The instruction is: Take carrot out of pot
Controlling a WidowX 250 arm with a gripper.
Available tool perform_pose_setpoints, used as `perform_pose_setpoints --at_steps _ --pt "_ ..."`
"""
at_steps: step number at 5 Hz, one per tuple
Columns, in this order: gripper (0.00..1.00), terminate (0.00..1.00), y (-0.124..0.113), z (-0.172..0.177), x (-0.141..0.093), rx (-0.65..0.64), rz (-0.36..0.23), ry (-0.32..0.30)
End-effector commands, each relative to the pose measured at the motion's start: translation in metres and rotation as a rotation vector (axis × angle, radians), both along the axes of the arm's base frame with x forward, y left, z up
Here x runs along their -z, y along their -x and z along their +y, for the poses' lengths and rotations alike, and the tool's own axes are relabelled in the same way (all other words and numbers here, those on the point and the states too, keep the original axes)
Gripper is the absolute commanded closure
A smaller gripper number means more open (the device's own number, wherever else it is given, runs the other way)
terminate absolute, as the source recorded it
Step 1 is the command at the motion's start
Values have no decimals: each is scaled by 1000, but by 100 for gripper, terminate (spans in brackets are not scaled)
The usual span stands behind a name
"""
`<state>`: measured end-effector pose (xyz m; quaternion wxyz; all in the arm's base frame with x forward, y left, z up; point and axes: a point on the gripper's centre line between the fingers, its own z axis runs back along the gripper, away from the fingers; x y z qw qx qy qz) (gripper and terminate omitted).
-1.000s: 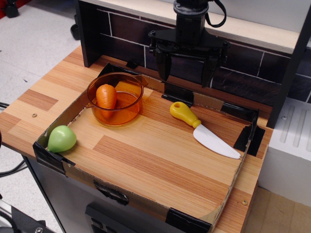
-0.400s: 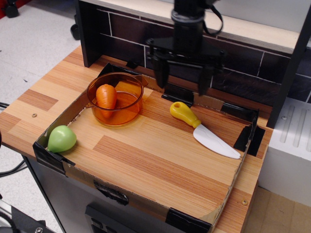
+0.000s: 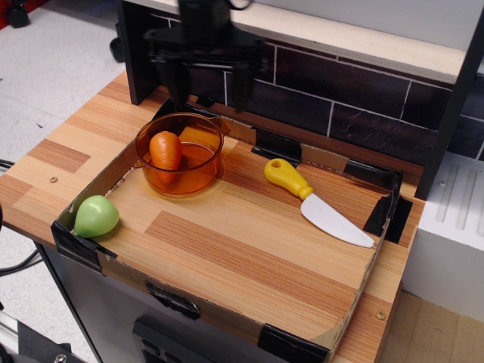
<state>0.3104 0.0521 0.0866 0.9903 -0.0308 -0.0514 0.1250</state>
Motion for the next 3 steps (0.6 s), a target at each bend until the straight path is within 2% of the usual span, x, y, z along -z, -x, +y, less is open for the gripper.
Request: perform_pose_setpoints --at_steps 1,2,3 --pt "0 0 13 31 10 1 -14 -40" --pt "0 0 14 28 27 -6 11 -43" --pt "0 0 13 25 34 -11 14 -43"
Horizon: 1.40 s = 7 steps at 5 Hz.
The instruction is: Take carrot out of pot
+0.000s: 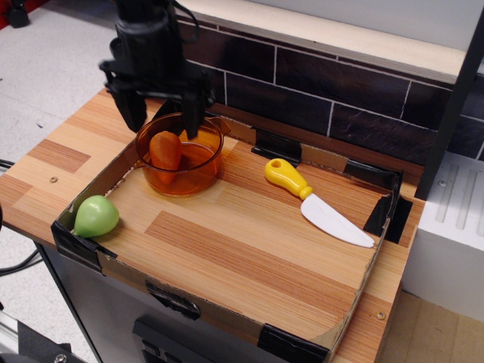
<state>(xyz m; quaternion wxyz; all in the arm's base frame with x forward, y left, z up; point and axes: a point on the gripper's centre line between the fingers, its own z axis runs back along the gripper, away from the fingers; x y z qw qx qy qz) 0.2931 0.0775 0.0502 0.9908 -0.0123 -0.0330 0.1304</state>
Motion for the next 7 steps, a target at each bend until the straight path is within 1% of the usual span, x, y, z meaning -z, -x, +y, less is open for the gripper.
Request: perform_pose_setpoints --at_steps 1,2,3,6,7 --pt "0 0 -7 -2 0 -10 -33 -8" --pt "0 0 -8 0 4 -13 -38 -28" --pt "0 0 -8 1 6 -20 -35 -32" --pt "0 0 -8 4 27 -33 -14 -91" --pt "0 0 -10 4 30 -40 -13 -96"
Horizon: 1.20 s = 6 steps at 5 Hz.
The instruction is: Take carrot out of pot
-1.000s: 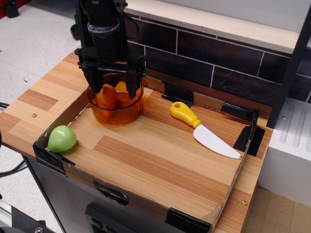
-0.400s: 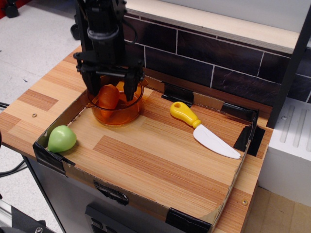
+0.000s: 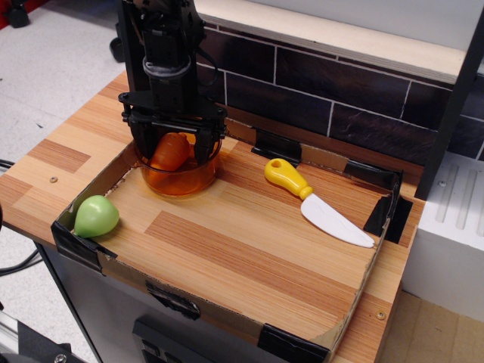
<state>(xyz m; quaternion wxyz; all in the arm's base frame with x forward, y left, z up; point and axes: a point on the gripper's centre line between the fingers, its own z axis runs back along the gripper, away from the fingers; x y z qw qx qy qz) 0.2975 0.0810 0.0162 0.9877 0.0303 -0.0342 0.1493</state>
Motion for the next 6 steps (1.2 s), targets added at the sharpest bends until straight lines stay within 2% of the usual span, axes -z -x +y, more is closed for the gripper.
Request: perform_pose_setpoints --at_steps 1,2,3,4,5,6 --pt "0 0 -7 0 0 -6 -15 -20" --pt "100 0 -8 0 4 -9 -15 -30" --pt "100 0 -10 2 -12 -31 -57 -15" --pt "100 0 -12 5 -46 -54 -147 -10" --pt "100 0 -7 -4 -84 -62 -231 38" --pt "100 0 7 -31 -89 7 -148 101"
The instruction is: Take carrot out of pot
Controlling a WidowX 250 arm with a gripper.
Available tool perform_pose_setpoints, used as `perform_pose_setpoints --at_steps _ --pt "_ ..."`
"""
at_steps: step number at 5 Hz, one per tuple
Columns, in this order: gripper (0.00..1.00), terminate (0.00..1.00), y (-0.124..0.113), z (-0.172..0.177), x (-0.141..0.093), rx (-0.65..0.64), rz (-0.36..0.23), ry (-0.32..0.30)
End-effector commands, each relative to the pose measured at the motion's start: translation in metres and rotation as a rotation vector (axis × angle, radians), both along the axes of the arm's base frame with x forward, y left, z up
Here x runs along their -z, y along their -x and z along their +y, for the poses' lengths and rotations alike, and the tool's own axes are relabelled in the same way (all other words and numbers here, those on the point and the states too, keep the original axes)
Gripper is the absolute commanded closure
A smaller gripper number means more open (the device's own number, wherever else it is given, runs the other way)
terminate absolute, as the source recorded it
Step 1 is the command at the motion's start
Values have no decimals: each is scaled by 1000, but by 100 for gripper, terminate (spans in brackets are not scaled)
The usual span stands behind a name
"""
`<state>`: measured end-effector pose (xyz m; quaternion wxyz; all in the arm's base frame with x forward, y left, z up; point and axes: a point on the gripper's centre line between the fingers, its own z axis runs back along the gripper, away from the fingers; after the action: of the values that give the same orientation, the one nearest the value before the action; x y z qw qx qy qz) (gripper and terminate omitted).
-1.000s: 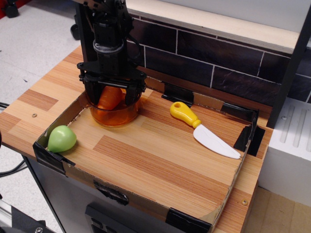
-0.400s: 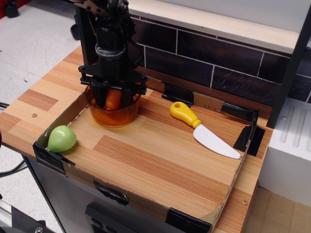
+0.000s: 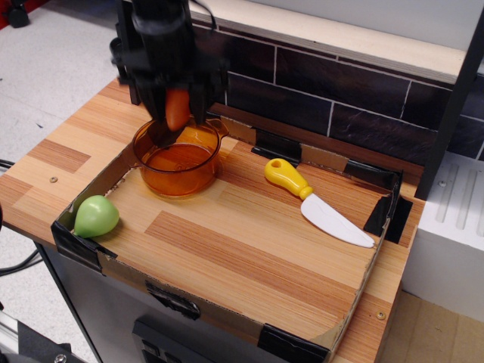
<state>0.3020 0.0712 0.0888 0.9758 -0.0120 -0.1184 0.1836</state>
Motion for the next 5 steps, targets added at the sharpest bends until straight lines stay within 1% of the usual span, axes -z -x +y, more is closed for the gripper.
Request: perform_pose_setpoints --at_steps 1,2,3,4,5 --pt "100 0 30 -56 7 201 165 48" --pt "100 0 40 -86 29 258 229 52" --pt "100 0 51 -115 52 320 273 38" --pt "100 0 62 -135 65 368 299 36" --pt "100 0 75 -150 72 404 326 42"
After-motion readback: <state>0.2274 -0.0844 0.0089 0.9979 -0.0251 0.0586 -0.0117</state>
